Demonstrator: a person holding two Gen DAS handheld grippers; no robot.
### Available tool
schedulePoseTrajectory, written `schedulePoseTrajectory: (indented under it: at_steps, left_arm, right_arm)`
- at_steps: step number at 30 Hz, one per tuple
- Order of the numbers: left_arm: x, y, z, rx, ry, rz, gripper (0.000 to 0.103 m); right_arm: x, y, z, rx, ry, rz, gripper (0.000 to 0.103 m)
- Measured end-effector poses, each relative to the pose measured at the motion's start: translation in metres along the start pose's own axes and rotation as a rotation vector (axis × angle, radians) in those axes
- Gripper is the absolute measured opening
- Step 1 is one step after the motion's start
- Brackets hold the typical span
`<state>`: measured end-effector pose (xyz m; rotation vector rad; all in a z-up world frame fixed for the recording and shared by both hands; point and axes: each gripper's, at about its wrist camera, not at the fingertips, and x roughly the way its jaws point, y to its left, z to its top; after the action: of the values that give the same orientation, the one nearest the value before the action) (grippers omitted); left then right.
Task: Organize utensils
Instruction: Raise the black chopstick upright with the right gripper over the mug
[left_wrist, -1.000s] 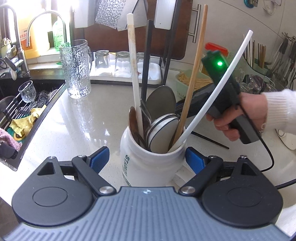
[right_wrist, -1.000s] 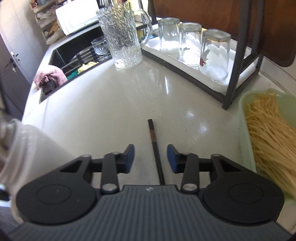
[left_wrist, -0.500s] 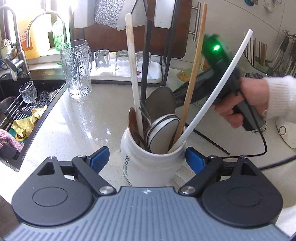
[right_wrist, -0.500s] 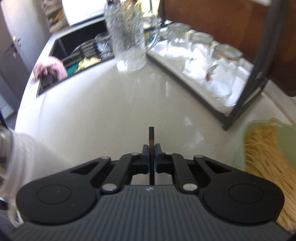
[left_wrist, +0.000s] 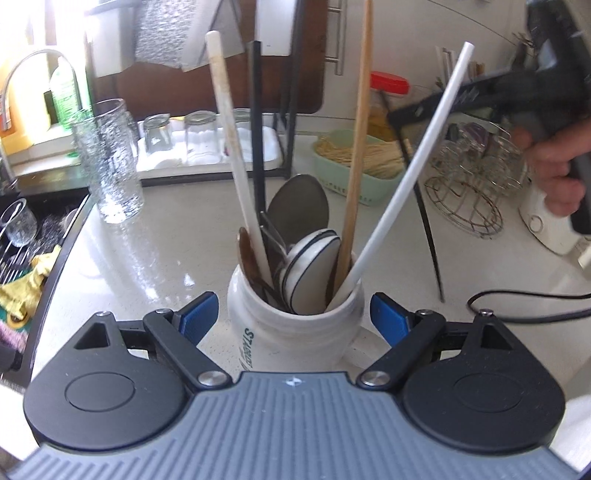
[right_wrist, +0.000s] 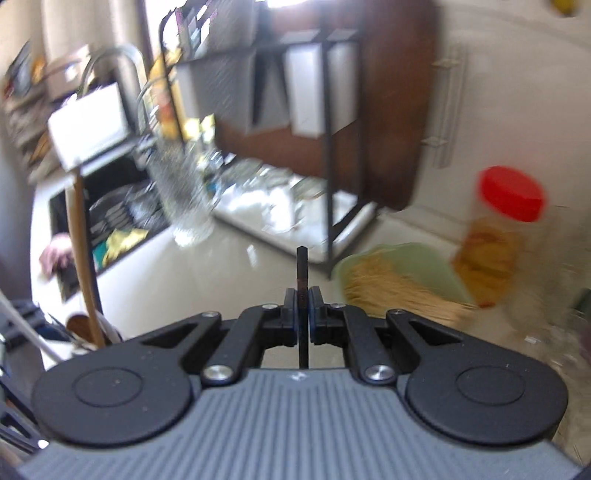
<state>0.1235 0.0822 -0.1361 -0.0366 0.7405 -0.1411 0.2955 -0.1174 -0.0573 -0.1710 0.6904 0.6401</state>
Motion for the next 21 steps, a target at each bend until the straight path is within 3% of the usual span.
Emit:
schedulePoseTrajectory:
  at_steps: [8, 21]
  left_arm:
    - [0.004, 0.005, 0.002, 0.067, 0.002, -0.065, 0.092]
    - [-0.002, 0.009, 0.002, 0.129, -0.017, -0.113, 0.092]
  right_arm:
    - [-0.049, 0.010, 0.006, 0.073, -0.146, -0.076, 0.008]
    - [-0.084, 0.038, 0.020, 0.099, -0.248, -0.113, 0.008]
